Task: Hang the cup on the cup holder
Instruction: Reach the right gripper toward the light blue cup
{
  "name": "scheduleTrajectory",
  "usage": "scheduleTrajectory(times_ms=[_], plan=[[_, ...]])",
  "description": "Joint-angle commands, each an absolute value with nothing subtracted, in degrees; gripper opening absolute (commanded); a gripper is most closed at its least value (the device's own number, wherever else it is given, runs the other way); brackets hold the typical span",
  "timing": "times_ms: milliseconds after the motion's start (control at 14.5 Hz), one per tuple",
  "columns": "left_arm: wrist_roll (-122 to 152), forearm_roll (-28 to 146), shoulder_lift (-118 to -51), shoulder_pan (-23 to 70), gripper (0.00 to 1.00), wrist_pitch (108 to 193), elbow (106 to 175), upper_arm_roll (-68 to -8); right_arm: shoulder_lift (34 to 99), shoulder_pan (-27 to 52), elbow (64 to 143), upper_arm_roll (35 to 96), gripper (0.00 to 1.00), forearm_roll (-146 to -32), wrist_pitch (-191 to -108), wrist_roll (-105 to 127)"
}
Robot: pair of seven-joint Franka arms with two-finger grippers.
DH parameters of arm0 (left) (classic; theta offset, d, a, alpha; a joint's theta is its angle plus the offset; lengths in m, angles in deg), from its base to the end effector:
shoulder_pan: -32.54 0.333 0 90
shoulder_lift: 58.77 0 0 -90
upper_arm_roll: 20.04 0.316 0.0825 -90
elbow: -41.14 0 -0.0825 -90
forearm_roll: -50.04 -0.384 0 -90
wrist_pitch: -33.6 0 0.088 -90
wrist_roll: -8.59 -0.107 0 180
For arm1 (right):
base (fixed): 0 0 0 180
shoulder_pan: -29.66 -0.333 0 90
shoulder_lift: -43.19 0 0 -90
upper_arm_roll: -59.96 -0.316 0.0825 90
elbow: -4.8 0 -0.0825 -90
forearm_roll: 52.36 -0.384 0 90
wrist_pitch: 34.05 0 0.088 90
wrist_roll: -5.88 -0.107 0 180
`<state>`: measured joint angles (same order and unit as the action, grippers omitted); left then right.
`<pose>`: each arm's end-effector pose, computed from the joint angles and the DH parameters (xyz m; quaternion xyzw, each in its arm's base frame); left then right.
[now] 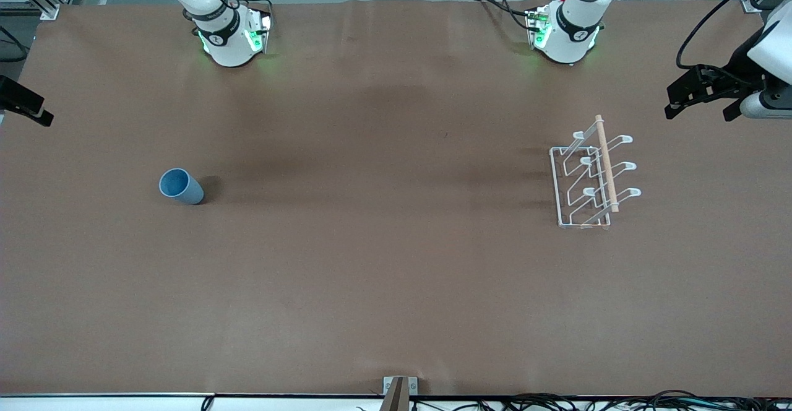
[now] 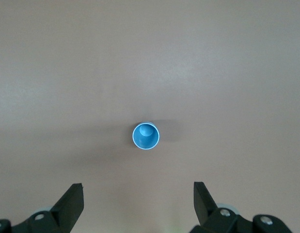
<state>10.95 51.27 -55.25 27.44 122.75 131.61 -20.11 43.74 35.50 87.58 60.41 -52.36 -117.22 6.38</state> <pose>0.5317 -0.0505 0.6528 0.9994 -0.0249 0.0185 0.0119 0.5418 -0.0597 0.6675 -0.9987 0.0505 0.0014 0.0000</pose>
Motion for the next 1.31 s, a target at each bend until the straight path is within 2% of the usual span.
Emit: scheduleTrajectory(times_ms=[0, 414, 552, 966, 1241], plan=[[11.49, 50.83, -54.11, 27.44, 1.0, 122.72, 132.37, -20.3, 43.8, 36.07, 87.24, 60.22, 1.0, -53.06, -116.67, 7.11], [11.67, 51.18, -54.37, 27.35, 1.0, 122.55, 131.85, -20.22, 43.72, 36.16, 88.29, 60.31, 1.0, -53.06, -116.67, 7.11], [11.4, 50.83, -54.9, 27.52, 1.0, 122.46, 128.35, -20.04, 43.54, 36.25, 92.14, 60.49, 1.0, -53.06, -117.62, 7.28], [11.49, 51.01, -55.78, 27.53, 1.0, 121.32, 127.89, -19.78, 43.71, 36.07, 107.87, 60.4, 1.0, -52.88, -133.33, 7.9], [11.58, 50.83, -55.78, 27.44, 1.0, 118.5, 128.24, -19.95, 43.98, 37.04, 121.23, 60.49, 1.0, -52.62, -149.06, 13.16]])
